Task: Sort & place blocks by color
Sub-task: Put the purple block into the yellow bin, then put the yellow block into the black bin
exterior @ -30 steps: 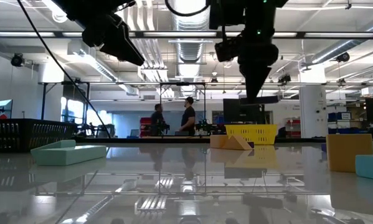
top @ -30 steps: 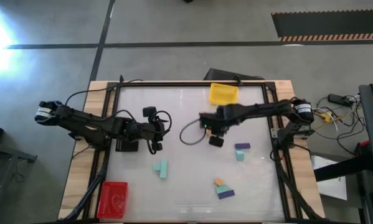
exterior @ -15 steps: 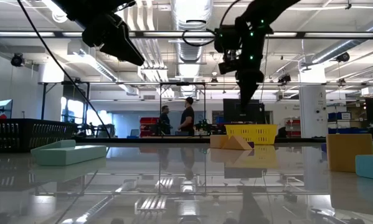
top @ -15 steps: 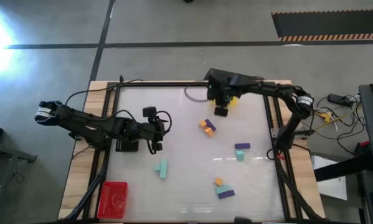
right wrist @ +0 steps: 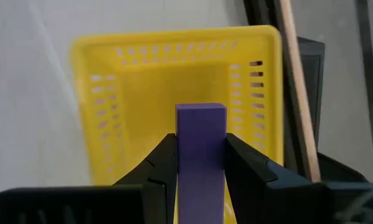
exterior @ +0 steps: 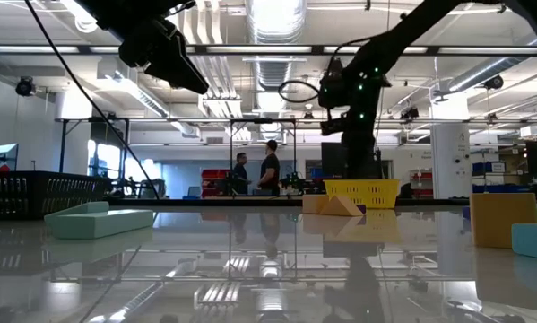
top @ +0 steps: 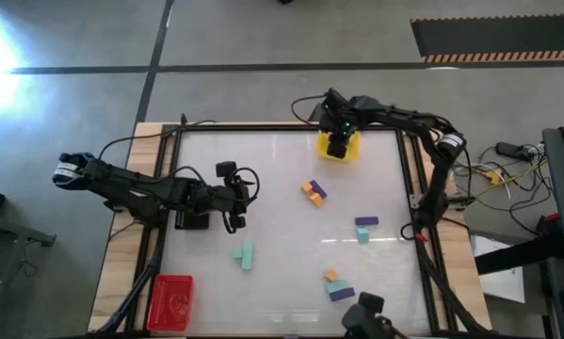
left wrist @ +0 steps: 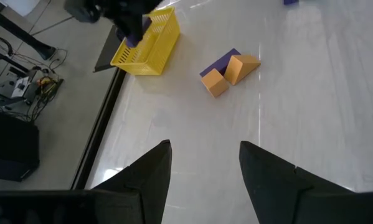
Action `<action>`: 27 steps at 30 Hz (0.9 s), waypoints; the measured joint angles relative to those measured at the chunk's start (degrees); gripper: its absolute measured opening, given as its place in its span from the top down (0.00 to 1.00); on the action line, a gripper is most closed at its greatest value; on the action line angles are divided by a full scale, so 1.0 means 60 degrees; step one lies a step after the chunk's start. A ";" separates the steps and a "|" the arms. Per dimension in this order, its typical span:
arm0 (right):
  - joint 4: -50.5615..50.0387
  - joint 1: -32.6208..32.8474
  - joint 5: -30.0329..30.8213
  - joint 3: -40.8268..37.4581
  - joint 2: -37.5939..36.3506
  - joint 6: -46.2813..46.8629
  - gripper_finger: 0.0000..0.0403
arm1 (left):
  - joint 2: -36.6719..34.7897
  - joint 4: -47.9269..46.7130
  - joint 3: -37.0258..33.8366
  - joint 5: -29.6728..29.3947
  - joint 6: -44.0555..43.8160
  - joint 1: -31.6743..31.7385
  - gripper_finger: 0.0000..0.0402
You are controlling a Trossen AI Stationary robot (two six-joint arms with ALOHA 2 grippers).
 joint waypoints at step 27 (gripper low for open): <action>-0.0959 0.0263 0.0517 -0.0007 -0.0556 0.2088 0.52 | 0.0044 0.0004 0.0000 -0.0002 0.0004 0.0000 0.57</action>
